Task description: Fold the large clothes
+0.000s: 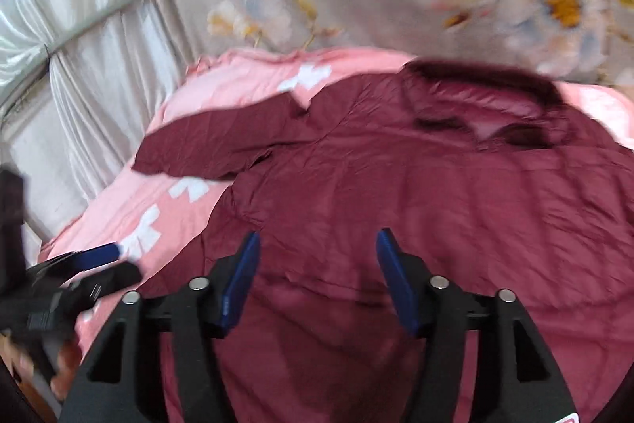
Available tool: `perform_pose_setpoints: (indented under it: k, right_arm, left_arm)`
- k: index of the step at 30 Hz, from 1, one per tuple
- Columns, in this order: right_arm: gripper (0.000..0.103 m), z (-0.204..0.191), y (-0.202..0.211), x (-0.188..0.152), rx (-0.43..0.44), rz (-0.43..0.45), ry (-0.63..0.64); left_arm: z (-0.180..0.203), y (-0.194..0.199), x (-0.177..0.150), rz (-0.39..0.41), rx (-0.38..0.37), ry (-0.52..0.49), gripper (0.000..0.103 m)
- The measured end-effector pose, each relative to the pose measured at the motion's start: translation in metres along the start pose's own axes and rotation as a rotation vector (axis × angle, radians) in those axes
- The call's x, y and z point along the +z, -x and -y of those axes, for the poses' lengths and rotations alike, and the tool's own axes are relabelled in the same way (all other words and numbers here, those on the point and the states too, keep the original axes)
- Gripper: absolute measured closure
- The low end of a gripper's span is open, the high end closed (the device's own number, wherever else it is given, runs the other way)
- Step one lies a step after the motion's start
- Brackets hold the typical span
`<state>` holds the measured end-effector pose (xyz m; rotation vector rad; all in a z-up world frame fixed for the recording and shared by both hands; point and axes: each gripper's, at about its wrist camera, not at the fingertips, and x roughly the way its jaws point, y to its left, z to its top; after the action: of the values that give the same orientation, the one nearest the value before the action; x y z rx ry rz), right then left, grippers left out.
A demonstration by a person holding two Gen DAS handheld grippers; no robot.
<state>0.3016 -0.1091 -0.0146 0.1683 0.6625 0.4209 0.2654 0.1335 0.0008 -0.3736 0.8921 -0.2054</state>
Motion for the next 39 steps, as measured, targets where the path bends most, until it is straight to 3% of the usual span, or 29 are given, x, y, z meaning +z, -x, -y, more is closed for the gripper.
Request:
perform_pose_setpoints:
  k: [4, 7, 9, 10, 12, 13, 14, 15, 18, 19, 20, 22, 24, 26, 27, 31, 35, 37, 39]
  right_arm:
    - [0.041, 0.070, 0.045, -0.012, -0.106, 0.044, -0.186]
    - [0.040, 0.143, 0.074, -0.032, -0.163, 0.080, -0.416]
    - [0.040, 0.183, 0.084, -0.040, -0.157, 0.106, -0.542]
    - [0.040, 0.197, 0.084, -0.044, -0.151, 0.114, -0.587]
    - [0.040, 0.224, 0.083, -0.049, -0.136, 0.131, -0.676]
    - [0.040, 0.239, 0.078, -0.051, -0.119, 0.139, -0.726]
    - [0.040, 0.244, 0.073, -0.051, -0.110, 0.142, -0.751]
    - [0.041, 0.254, 0.067, -0.050, -0.099, 0.148, -0.781]
    - [0.067, 0.275, 0.065, -0.044, -0.084, 0.187, -0.843]
    - [0.092, 0.283, 0.069, -0.040, -0.071, 0.227, -0.863]
    - [0.101, 0.285, 0.074, -0.037, -0.057, 0.248, -0.864]
    - [0.101, 0.279, 0.086, -0.029, -0.032, 0.299, -0.826]
    - [0.102, 0.262, 0.094, -0.024, -0.102, 0.307, -0.721]
    - [0.102, 0.262, 0.075, -0.029, -0.247, 0.193, -0.658]
    - [0.102, 0.267, 0.065, -0.034, -0.284, 0.142, -0.656]
    - [0.103, 0.274, 0.047, -0.046, -0.320, 0.047, -0.642]
    - [0.100, 0.258, 0.046, -0.033, -0.431, -0.004, -0.547]
    - [0.091, 0.251, 0.054, -0.033, -0.449, 0.001, -0.535]
    - [0.080, 0.243, 0.071, -0.038, -0.468, 0.032, -0.533]
  left_arm:
    - [0.001, -0.051, 0.011, -0.108, -0.073, 0.093, 0.005]
    - [0.002, -0.077, 0.014, -0.148, -0.122, 0.173, 0.012]
    - [0.005, -0.088, 0.017, -0.155, -0.108, 0.187, 0.034]
    - [0.008, -0.092, 0.019, -0.162, -0.090, 0.183, 0.041]
    - [0.011, -0.096, 0.023, -0.167, -0.092, 0.170, 0.072]
    - [0.015, -0.097, 0.026, -0.170, -0.083, 0.157, 0.080]
    - [0.015, -0.097, 0.030, -0.166, -0.071, 0.147, 0.098]
    - [0.016, -0.095, 0.034, -0.154, -0.061, 0.139, 0.100]
    - [0.019, -0.077, 0.049, -0.073, -0.013, 0.101, 0.102]
    - [0.017, -0.069, 0.054, -0.048, -0.017, 0.095, 0.102]
    - [0.015, -0.065, 0.056, -0.039, -0.026, 0.091, 0.102]
    - [0.016, -0.065, 0.053, -0.027, 0.006, 0.051, 0.102]
    - [0.013, -0.083, 0.045, -0.061, 0.051, 0.025, 0.102]
    - [0.005, -0.111, 0.029, -0.133, 0.083, 0.026, 0.102]
    - [0.004, -0.114, 0.025, -0.118, 0.086, 0.012, 0.102]
    - [0.015, -0.109, 0.021, -0.079, 0.140, -0.052, 0.102]
    - [0.018, -0.106, 0.019, -0.061, 0.167, -0.091, 0.098]
    - [0.020, -0.101, 0.017, -0.048, 0.181, -0.102, 0.089]
    - [0.021, -0.091, 0.016, -0.027, 0.197, -0.116, 0.062]
